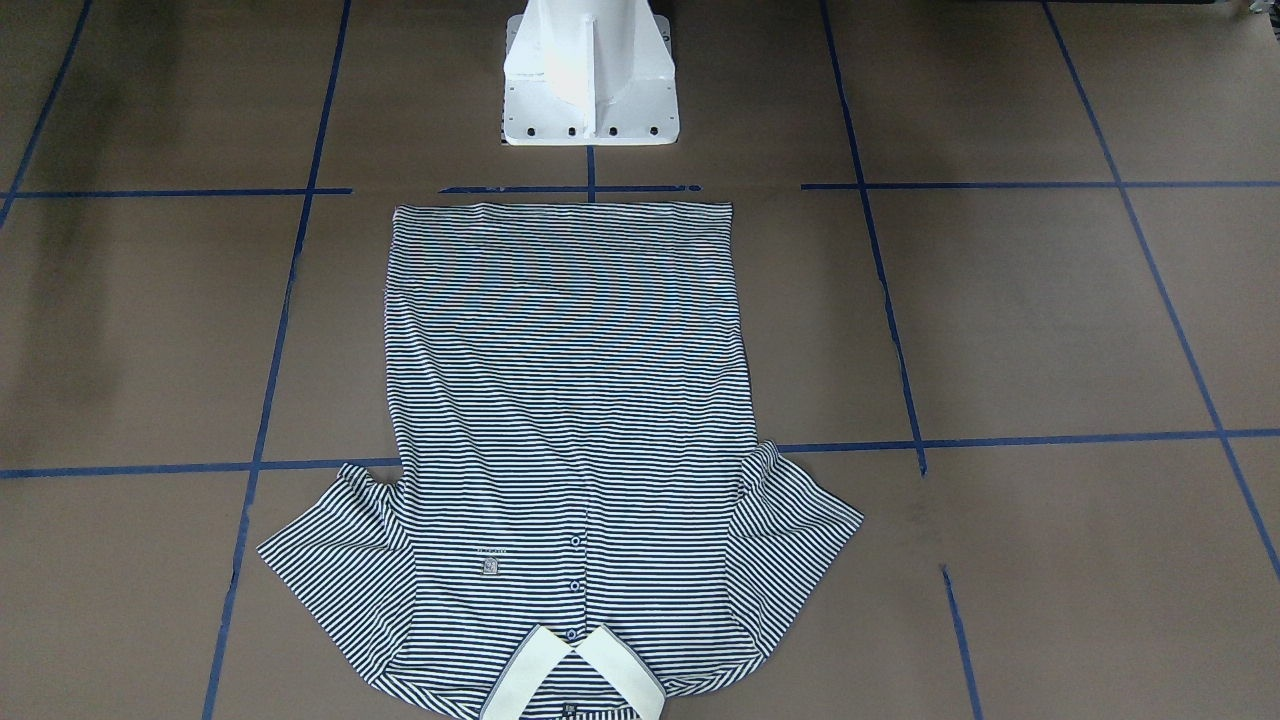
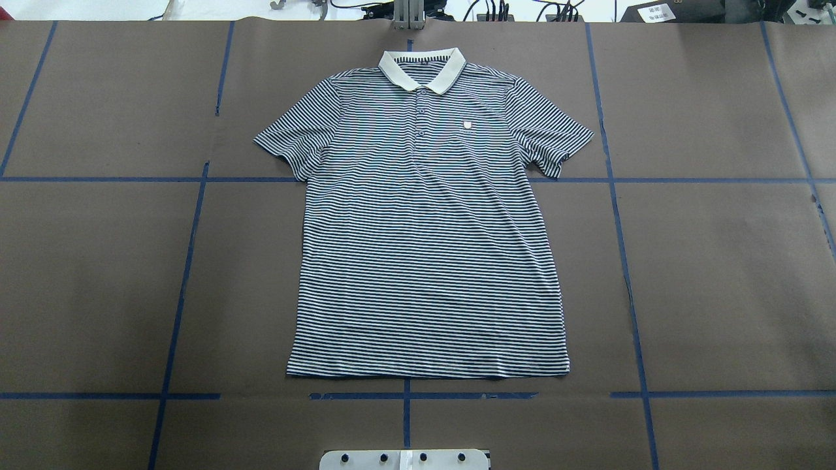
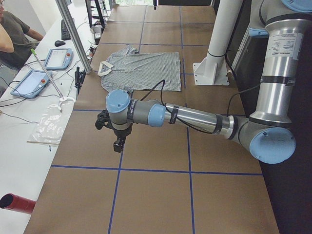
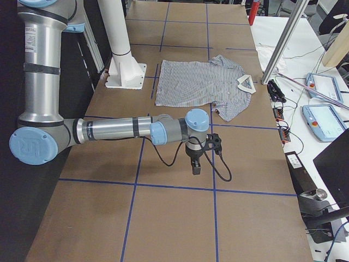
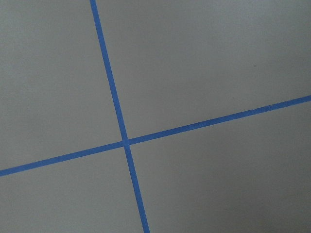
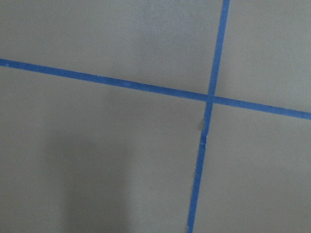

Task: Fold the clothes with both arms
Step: 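Move the right arm in from its rest pose toward the shirt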

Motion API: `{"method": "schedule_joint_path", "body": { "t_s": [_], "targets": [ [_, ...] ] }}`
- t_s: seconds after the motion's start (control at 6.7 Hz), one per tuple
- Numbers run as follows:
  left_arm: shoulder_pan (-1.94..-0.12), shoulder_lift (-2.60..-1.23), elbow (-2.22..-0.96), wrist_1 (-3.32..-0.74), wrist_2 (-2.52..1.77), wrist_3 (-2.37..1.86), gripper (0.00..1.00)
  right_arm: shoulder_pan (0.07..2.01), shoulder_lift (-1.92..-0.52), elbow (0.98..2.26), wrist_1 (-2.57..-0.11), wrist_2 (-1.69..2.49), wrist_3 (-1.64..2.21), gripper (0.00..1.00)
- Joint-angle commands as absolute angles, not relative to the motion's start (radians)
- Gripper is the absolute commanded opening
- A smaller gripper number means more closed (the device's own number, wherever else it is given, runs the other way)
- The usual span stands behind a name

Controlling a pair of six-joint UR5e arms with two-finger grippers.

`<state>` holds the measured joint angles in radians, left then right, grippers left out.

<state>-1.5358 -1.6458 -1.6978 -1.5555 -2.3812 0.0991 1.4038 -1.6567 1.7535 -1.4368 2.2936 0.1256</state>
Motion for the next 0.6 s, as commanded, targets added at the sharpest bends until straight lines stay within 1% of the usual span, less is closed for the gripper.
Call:
{"method": "schedule_joint_path", "body": {
  "t_s": [0.0,0.15,0.3,0.45],
  "targets": [
    [-1.529,-1.629,-1.707,-1.581,-2.375,0.103,1.0,1.291,-1.512,1.682,-1.329,2.345,0.426,1.0],
    [-1.531,-1.62,-1.683,-1.648,-2.41,0.1,1.0,1.231,-1.37,1.593,-1.327,2.335,0.569,1.0],
    [-1.529,-1.597,-1.703,-1.696,-2.425,0.098,1.0,1.176,-1.16,1.404,-1.265,2.283,0.607,1.0],
    [-1.529,-1.597,-1.703,-1.735,-2.425,0.097,1.0,1.145,-1.091,1.288,-1.071,2.242,0.765,1.0]
  ]
}}
